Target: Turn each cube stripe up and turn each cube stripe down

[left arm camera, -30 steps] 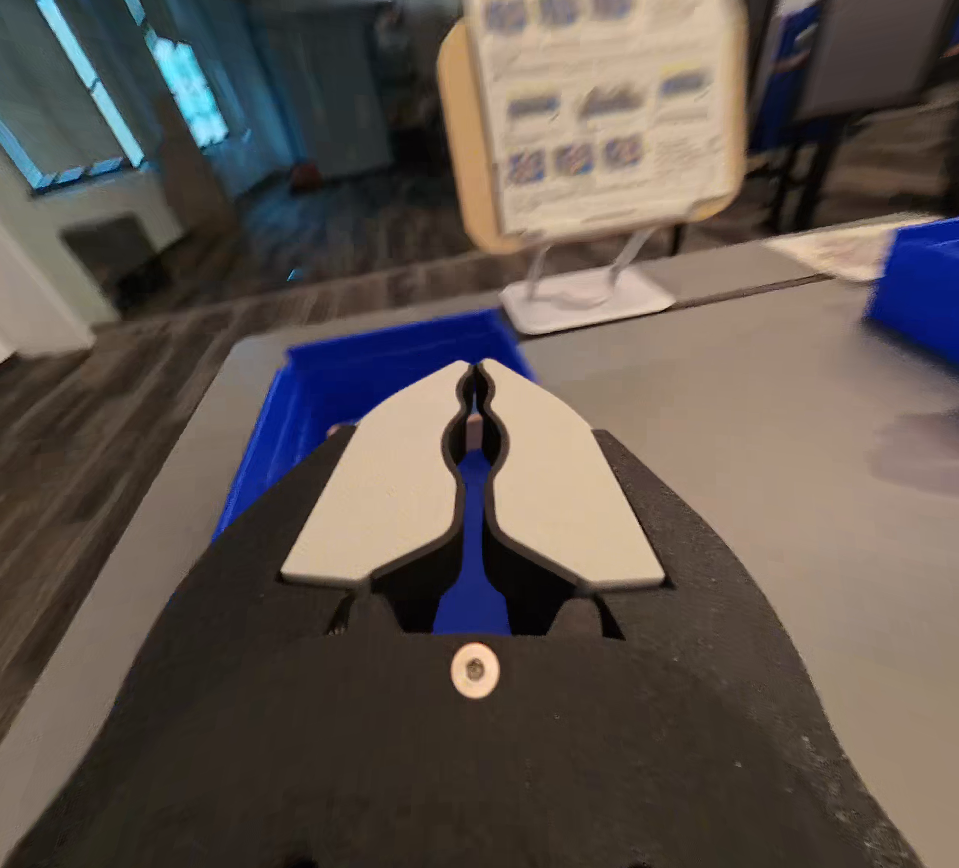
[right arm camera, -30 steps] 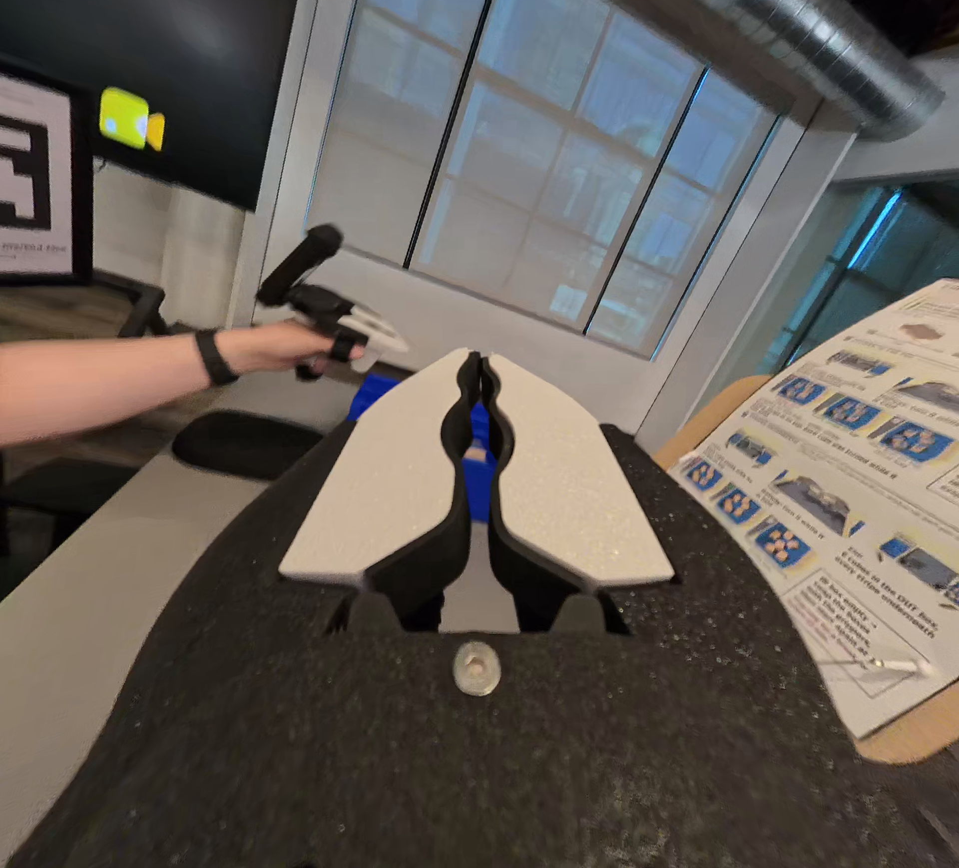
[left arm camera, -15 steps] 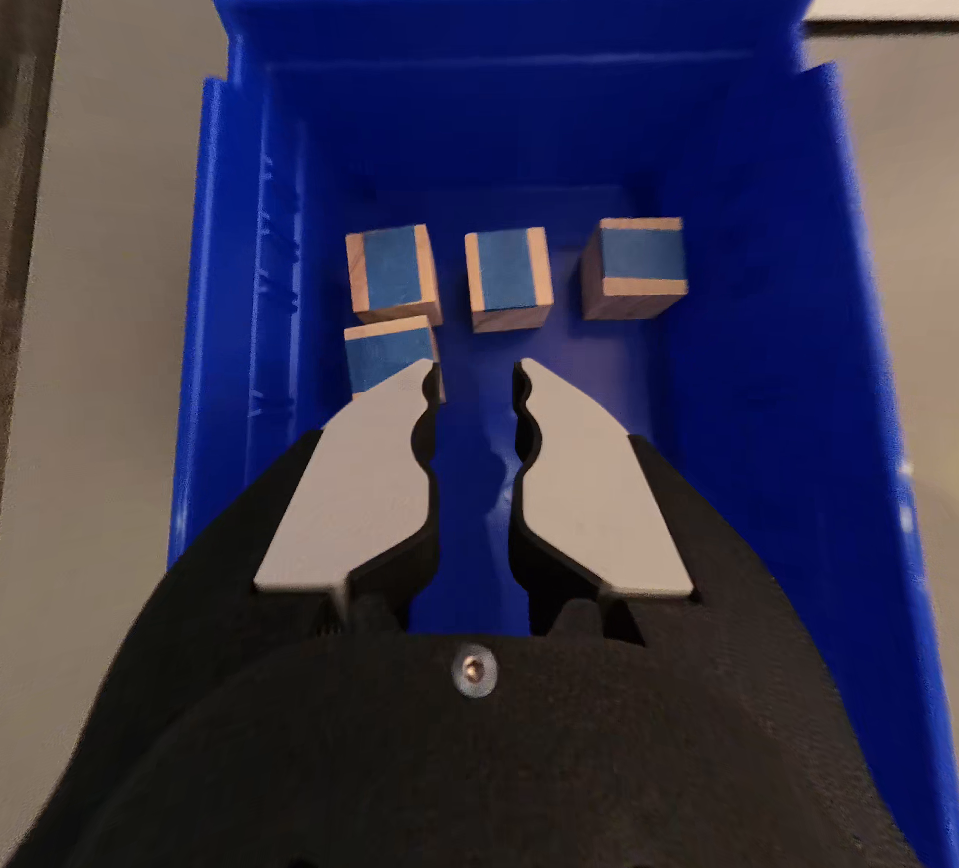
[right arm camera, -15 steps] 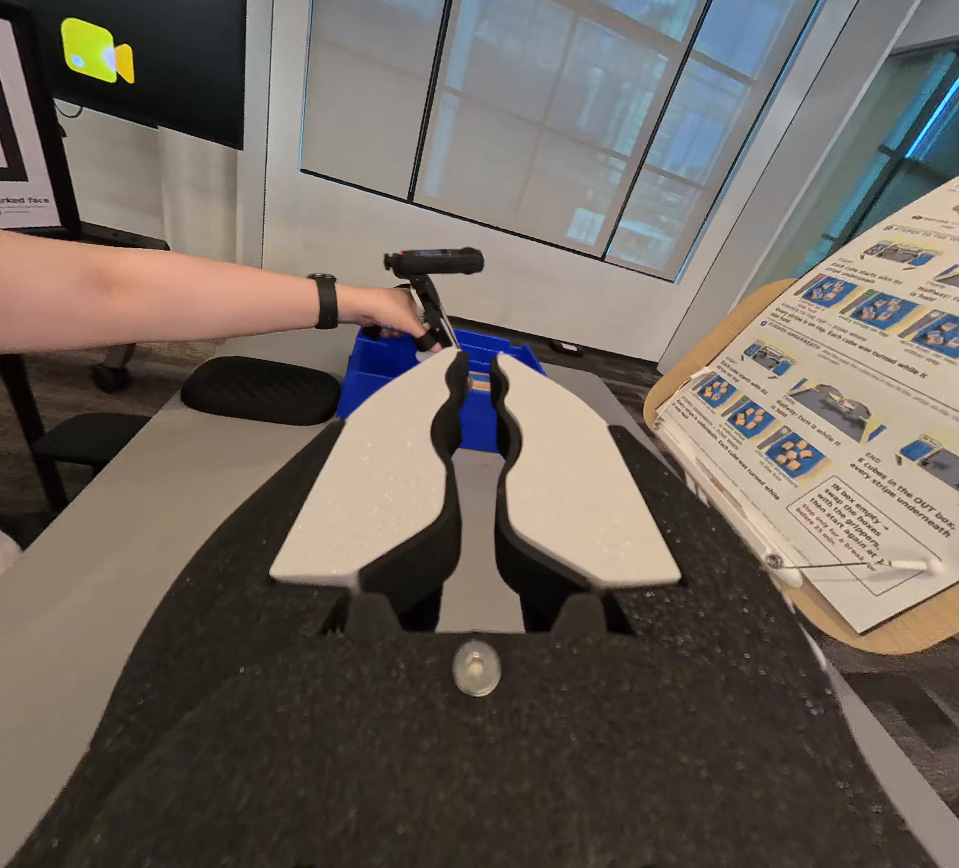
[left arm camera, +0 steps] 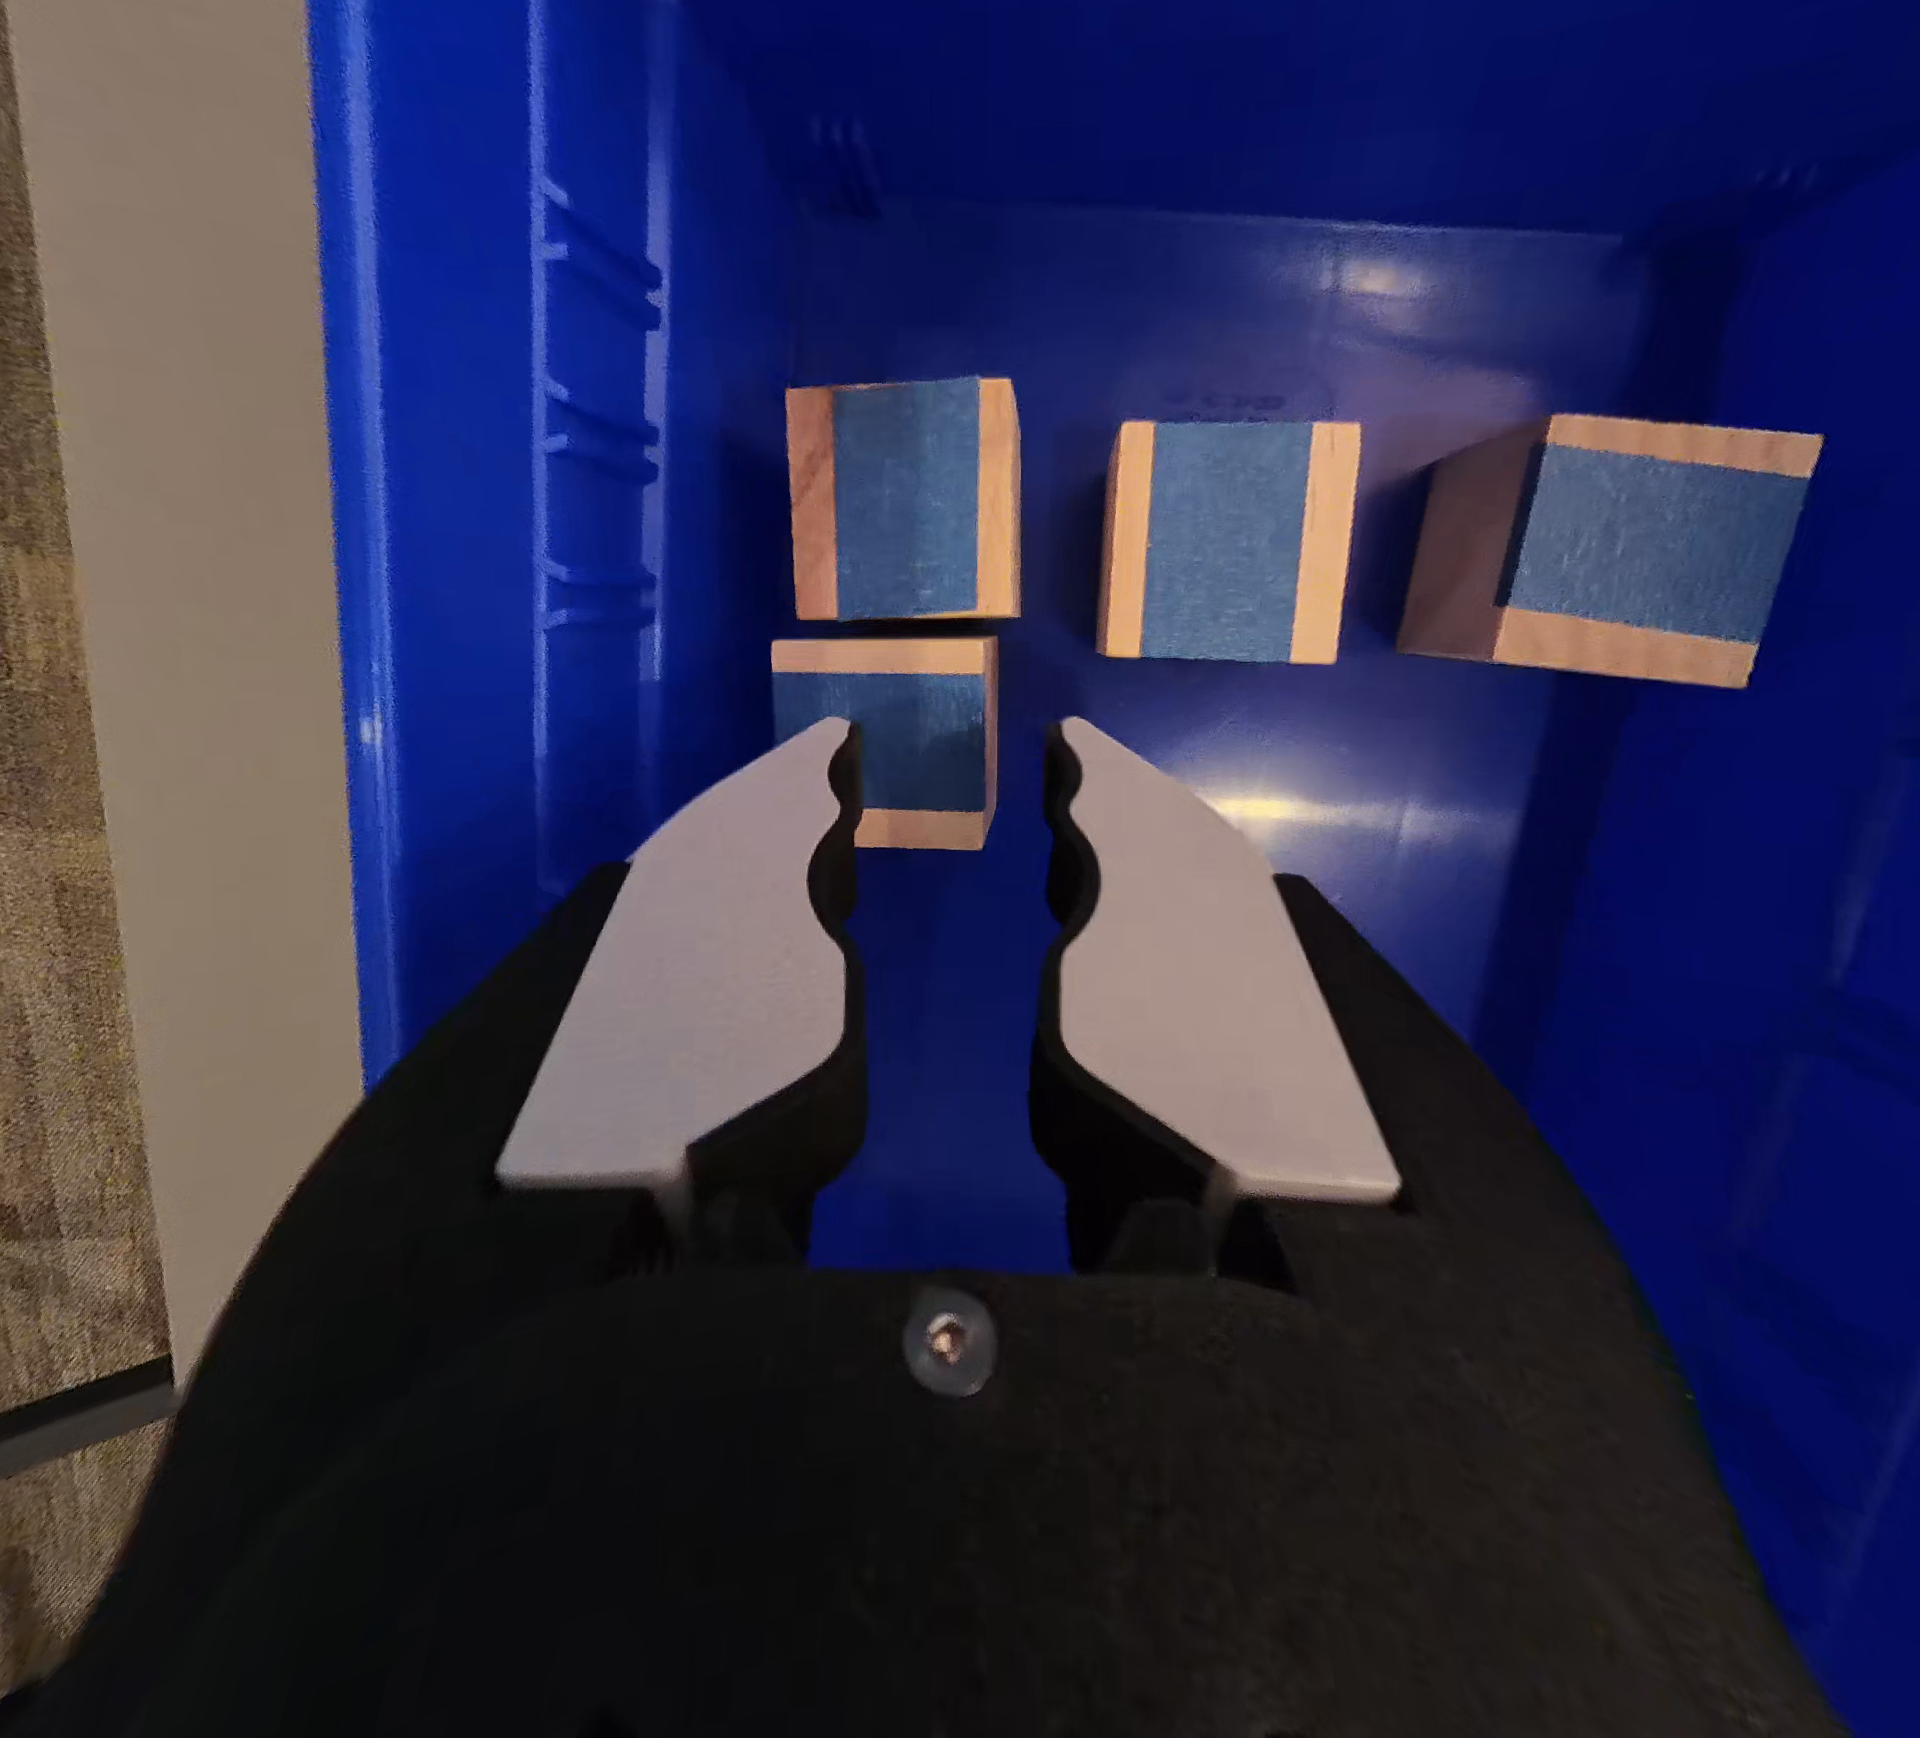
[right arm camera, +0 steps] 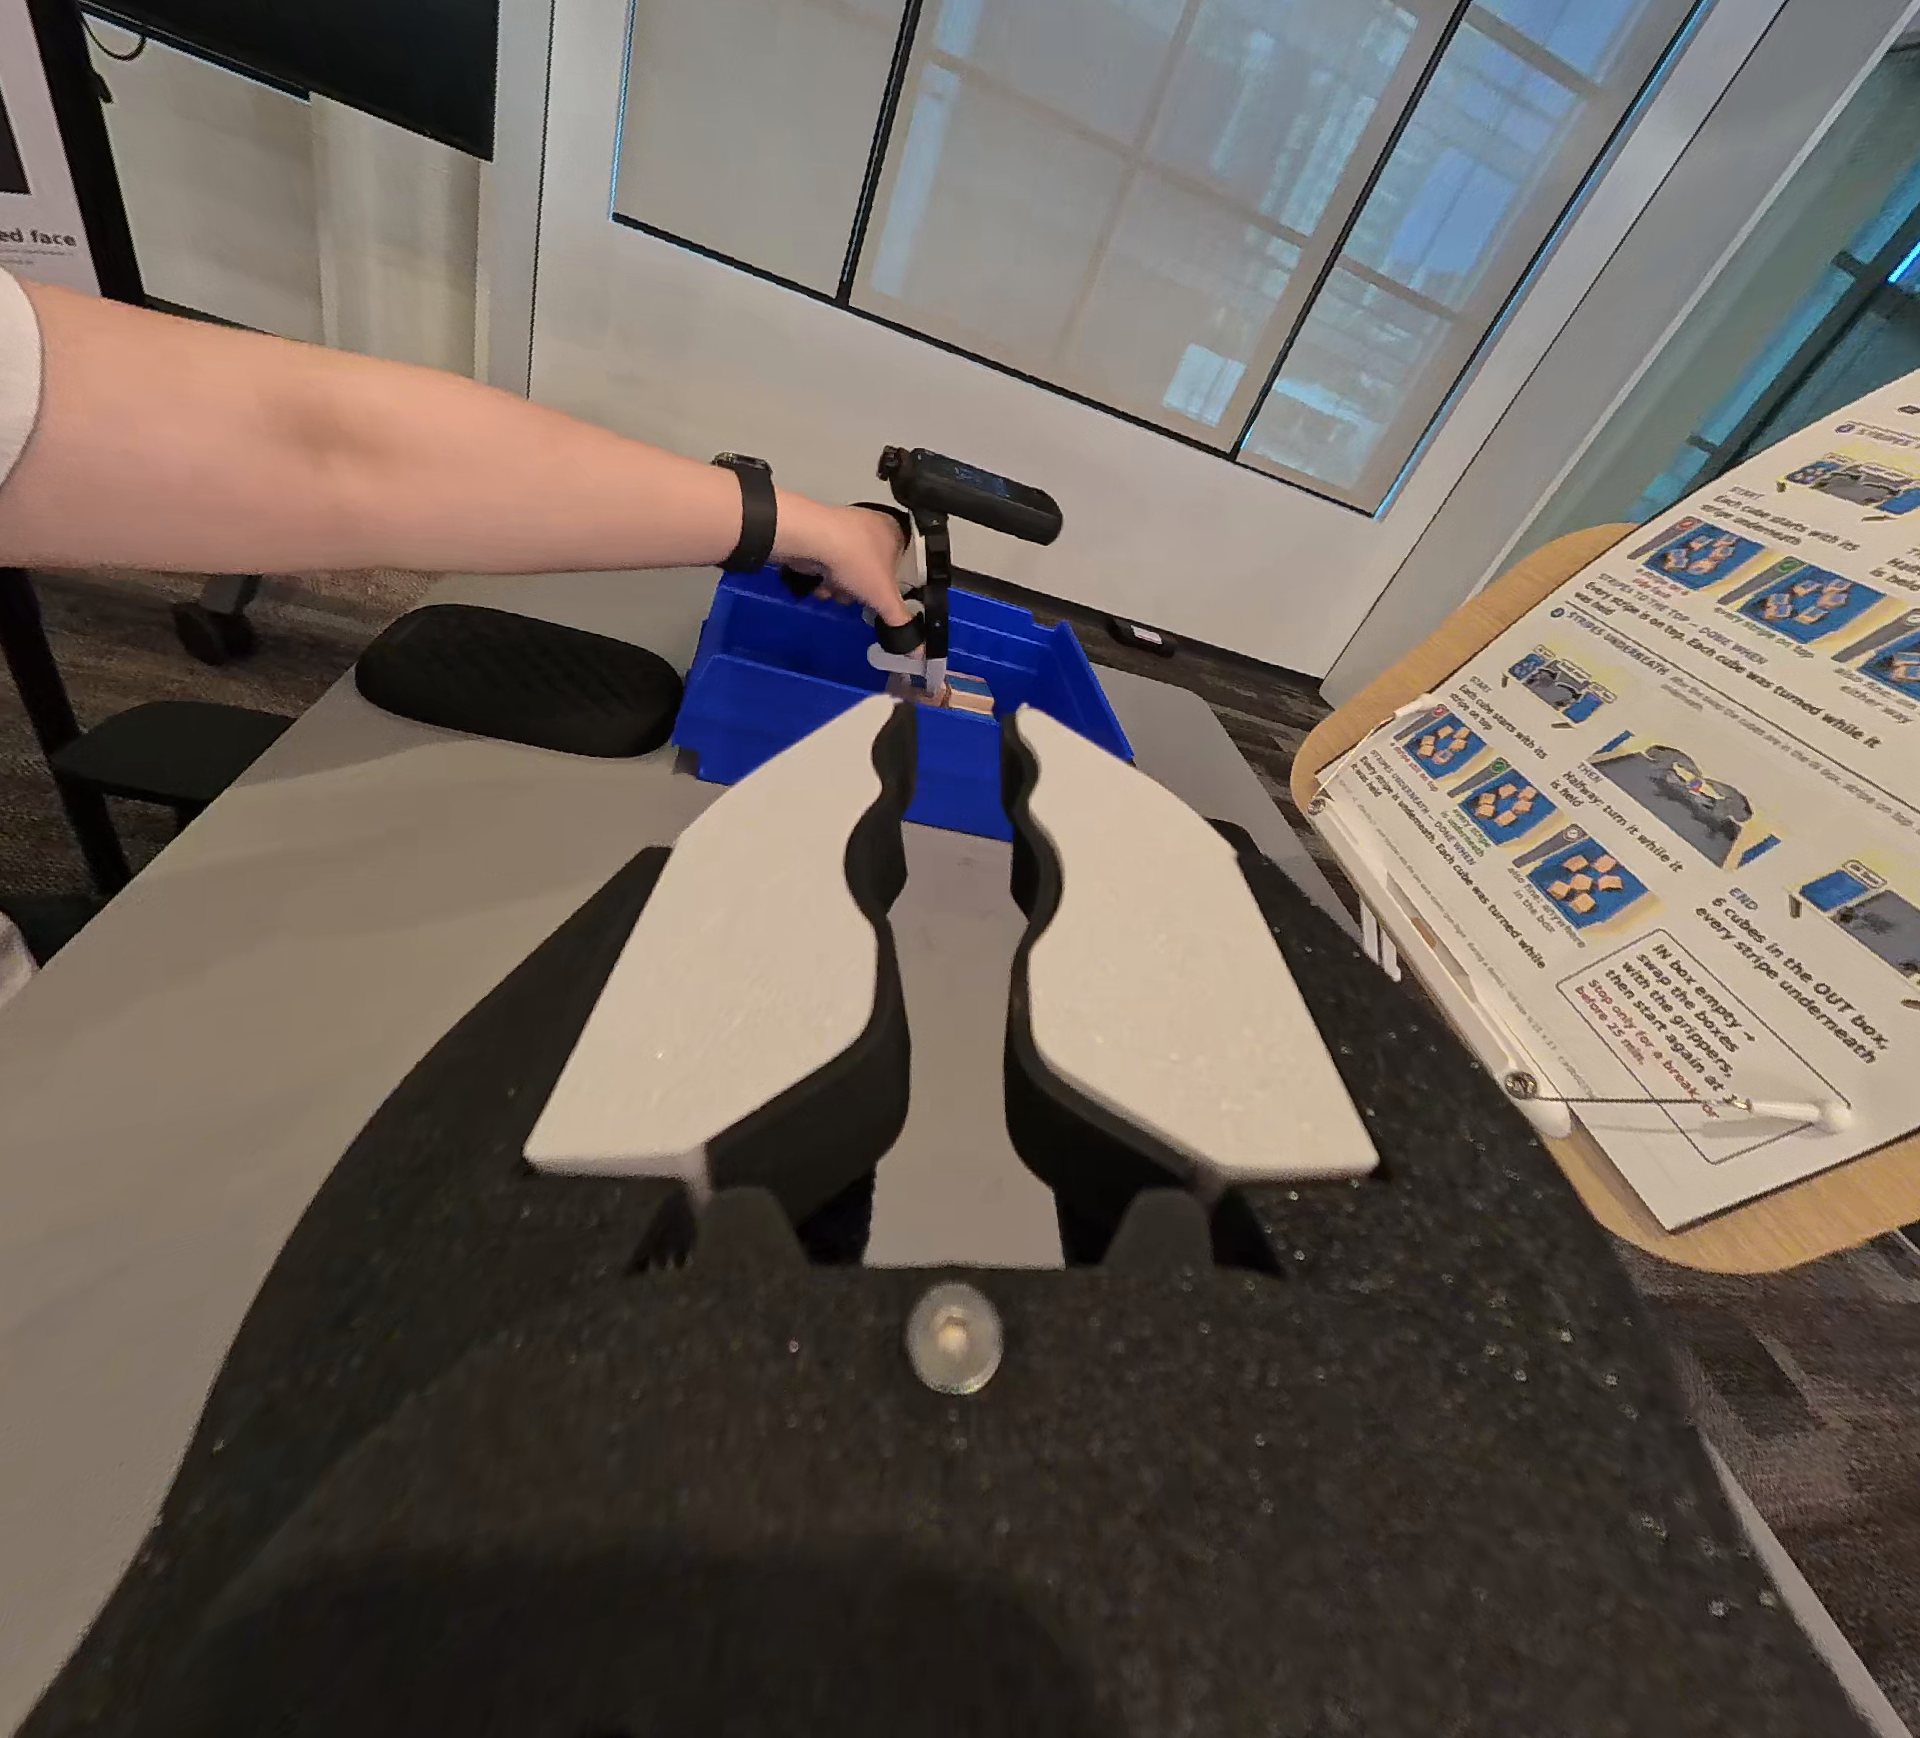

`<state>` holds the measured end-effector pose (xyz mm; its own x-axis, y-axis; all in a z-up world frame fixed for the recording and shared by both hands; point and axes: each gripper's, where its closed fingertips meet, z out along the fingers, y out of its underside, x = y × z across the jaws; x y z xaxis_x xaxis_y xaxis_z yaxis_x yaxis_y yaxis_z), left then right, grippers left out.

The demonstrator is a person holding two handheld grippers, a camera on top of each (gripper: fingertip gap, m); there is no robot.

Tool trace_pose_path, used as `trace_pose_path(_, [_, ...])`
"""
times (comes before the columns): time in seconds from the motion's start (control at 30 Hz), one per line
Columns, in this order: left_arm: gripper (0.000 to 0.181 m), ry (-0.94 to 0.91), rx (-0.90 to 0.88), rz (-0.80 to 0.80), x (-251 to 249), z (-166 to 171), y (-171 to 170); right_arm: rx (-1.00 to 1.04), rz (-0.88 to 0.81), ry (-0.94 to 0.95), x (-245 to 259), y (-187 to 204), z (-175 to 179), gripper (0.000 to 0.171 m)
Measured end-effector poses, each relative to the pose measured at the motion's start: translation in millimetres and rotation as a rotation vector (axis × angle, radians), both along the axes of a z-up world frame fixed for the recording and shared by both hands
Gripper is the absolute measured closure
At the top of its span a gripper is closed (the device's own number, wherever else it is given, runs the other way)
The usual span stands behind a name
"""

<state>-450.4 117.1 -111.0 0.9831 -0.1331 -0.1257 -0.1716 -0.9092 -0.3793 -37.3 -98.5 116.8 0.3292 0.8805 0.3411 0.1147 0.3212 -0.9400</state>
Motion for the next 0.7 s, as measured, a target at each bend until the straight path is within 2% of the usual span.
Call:
trace_pose_path(0.2, [0.146,0.003,-0.066,0.006,-2.0,0.1,-3.6,-0.010,0.007,0.001,5.5,0.8,-1.4,0.156])
trace_pose_path(0.53, [0.143,0.155,-0.113,-0.002,-10.4,-2.8,-3.9,-0.031,0.015,-0.074,-0.4,3.3,-17.0,0.156])
trace_pose_path(0.7, [0.138,0.175,-0.122,0.005,-14.9,-4.9,-4.4,-0.039,0.005,-0.119,-4.4,6.9,-26.3,0.156])
